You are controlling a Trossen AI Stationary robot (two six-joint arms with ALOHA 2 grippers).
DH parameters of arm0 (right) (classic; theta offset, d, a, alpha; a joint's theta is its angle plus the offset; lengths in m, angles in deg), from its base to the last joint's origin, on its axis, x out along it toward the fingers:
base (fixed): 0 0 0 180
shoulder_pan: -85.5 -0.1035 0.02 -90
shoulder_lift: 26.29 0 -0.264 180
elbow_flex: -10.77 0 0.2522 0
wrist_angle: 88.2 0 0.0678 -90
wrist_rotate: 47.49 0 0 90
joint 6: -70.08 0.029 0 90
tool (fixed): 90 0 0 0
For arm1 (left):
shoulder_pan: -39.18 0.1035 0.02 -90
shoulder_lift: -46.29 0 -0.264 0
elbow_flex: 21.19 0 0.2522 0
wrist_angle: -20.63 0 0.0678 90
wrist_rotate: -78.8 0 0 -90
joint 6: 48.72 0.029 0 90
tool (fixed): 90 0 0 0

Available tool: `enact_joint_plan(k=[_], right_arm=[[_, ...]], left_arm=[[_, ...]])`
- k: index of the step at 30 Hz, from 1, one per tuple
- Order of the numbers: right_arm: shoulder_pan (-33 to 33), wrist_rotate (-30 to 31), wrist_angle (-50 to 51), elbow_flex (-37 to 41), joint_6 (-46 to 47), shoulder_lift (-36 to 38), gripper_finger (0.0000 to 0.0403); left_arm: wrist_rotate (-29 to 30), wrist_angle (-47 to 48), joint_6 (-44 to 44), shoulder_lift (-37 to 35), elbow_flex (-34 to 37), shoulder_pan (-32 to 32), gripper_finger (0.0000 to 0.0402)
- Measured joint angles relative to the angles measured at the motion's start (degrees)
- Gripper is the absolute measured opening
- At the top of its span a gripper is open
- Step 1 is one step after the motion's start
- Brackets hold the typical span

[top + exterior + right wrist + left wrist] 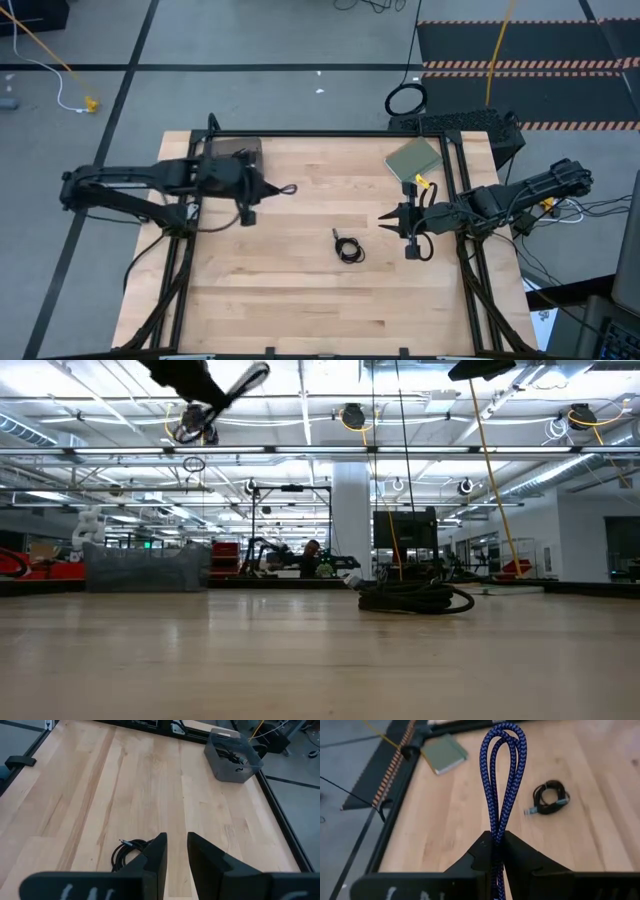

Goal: Pick and place USB-C Cables
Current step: Put the purple charger cable into the black bin

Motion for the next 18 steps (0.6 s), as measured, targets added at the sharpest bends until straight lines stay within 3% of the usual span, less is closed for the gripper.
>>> enact_joint_plan(k=[10,18], right_arm=[[0.0,-0.01,-0.03,0.0,0.24,0.0,0.0066],[0.0,0.0,-0.77,0.0,0.35,0.0,0.0066]], left_arm=[[3.54,4.19,-2.38,-9.74,0.0,-2.6,0.0041],[4.79,8.34,-6.24,-11.63,0.0,-5.08,0.0041]])
